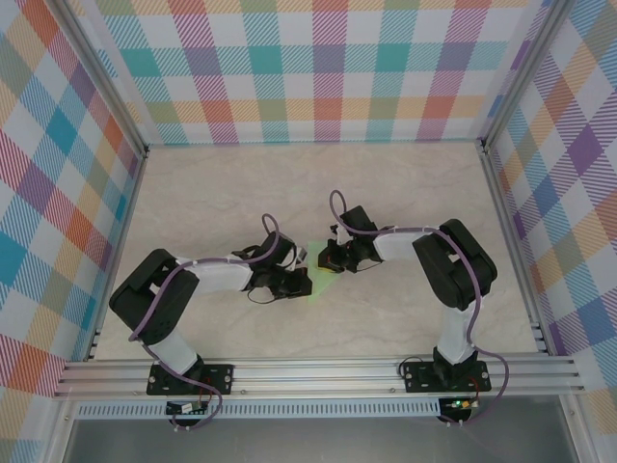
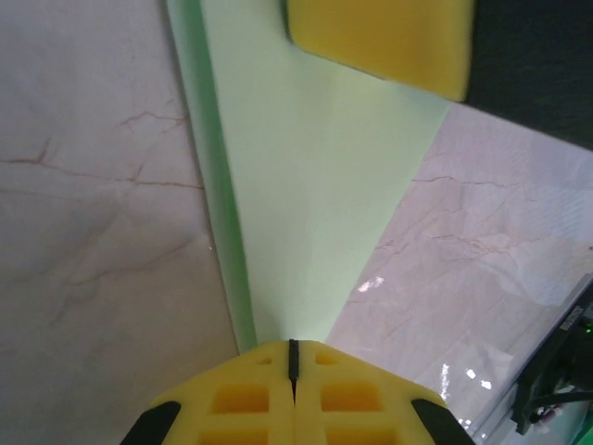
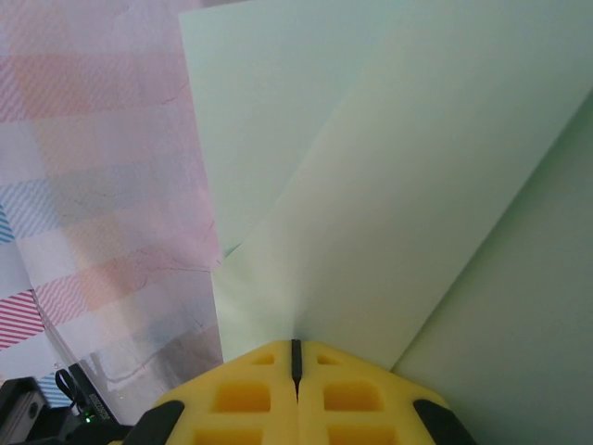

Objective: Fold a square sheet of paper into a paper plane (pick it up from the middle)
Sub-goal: Fourth fold the wing at the center of the table.

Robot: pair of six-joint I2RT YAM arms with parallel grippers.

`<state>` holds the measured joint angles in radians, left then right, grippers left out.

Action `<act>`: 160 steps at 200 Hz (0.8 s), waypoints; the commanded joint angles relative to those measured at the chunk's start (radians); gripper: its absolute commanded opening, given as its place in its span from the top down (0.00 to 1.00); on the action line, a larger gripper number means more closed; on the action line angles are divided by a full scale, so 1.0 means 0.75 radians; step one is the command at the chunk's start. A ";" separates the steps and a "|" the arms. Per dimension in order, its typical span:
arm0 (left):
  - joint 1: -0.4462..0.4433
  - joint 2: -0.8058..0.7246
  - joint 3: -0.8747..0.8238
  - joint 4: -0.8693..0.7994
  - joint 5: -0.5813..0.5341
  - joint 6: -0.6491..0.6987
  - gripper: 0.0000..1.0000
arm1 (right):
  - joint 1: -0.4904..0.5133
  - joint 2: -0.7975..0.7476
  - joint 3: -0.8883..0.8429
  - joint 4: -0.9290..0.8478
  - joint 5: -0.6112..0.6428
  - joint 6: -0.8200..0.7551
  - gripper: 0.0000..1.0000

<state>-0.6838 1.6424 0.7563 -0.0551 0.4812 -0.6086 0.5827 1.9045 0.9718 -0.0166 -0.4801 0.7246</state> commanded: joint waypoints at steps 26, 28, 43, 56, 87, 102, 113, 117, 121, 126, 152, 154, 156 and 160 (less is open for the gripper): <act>0.034 -0.008 0.124 -0.003 0.061 -0.138 0.92 | 0.005 0.064 -0.040 -0.030 0.071 0.001 0.99; 0.035 0.001 0.128 -0.004 0.062 -0.139 0.92 | 0.004 0.066 -0.039 -0.029 0.071 0.003 0.99; 0.036 0.051 0.141 0.013 0.067 -0.155 0.92 | 0.004 0.071 -0.040 -0.024 0.068 0.007 0.99; 0.037 0.086 0.147 0.012 0.055 -0.162 0.92 | 0.004 0.069 -0.042 -0.023 0.067 0.009 0.99; 0.036 0.181 0.133 0.025 0.085 -0.174 0.93 | 0.005 0.072 -0.042 -0.021 0.067 0.009 0.99; 0.036 0.199 0.110 0.027 0.089 -0.185 0.93 | 0.004 0.075 -0.042 -0.021 0.072 0.008 0.99; 0.036 0.198 0.078 0.051 0.116 -0.189 0.93 | 0.005 0.075 -0.044 -0.021 0.075 0.012 0.99; 0.036 0.197 0.068 0.054 0.126 -0.189 0.93 | 0.004 0.075 -0.046 -0.020 0.076 0.012 0.99; 0.036 0.194 0.064 0.039 0.128 -0.189 0.93 | 0.004 0.076 -0.046 -0.023 0.077 0.012 0.99; 0.037 0.186 0.057 -0.001 0.117 -0.183 0.93 | 0.006 0.077 -0.046 -0.023 0.079 0.012 0.99; 0.036 0.115 0.001 -0.101 0.085 -0.133 0.92 | 0.004 0.082 -0.046 -0.029 0.087 0.014 0.99; 0.036 0.109 -0.003 -0.104 0.086 -0.129 0.92 | 0.004 0.082 -0.046 -0.029 0.088 0.014 0.99; 0.036 0.106 -0.006 -0.108 0.089 -0.125 0.92 | 0.004 0.083 -0.046 -0.030 0.089 0.013 0.99; 0.036 0.102 -0.015 -0.117 0.093 -0.117 0.91 | 0.004 0.085 -0.045 -0.030 0.090 0.015 0.99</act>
<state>-0.6586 1.7596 0.8078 0.0021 0.5449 -0.7330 0.5827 1.9057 0.9684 -0.0071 -0.4816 0.7258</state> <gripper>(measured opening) 0.083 0.045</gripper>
